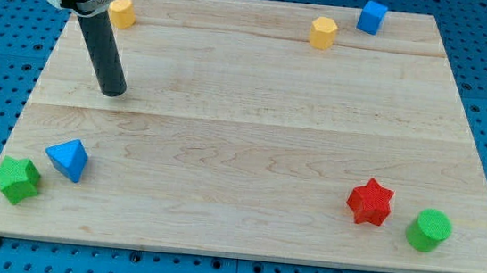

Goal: Place the red star diagonally below the bottom left side of the hexagon

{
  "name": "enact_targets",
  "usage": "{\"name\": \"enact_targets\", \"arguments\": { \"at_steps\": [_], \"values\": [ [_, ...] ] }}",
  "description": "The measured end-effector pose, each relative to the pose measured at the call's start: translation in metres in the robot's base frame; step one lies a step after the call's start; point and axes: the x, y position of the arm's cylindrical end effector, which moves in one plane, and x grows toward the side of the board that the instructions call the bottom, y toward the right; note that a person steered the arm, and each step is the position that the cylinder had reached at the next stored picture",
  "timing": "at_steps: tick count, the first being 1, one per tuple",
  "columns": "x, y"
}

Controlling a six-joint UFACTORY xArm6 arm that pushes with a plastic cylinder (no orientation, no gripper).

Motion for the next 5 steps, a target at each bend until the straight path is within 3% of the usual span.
{"name": "enact_targets", "arguments": {
  "at_steps": [5],
  "values": [
    [0.0000,0.0066]
  ]
}}
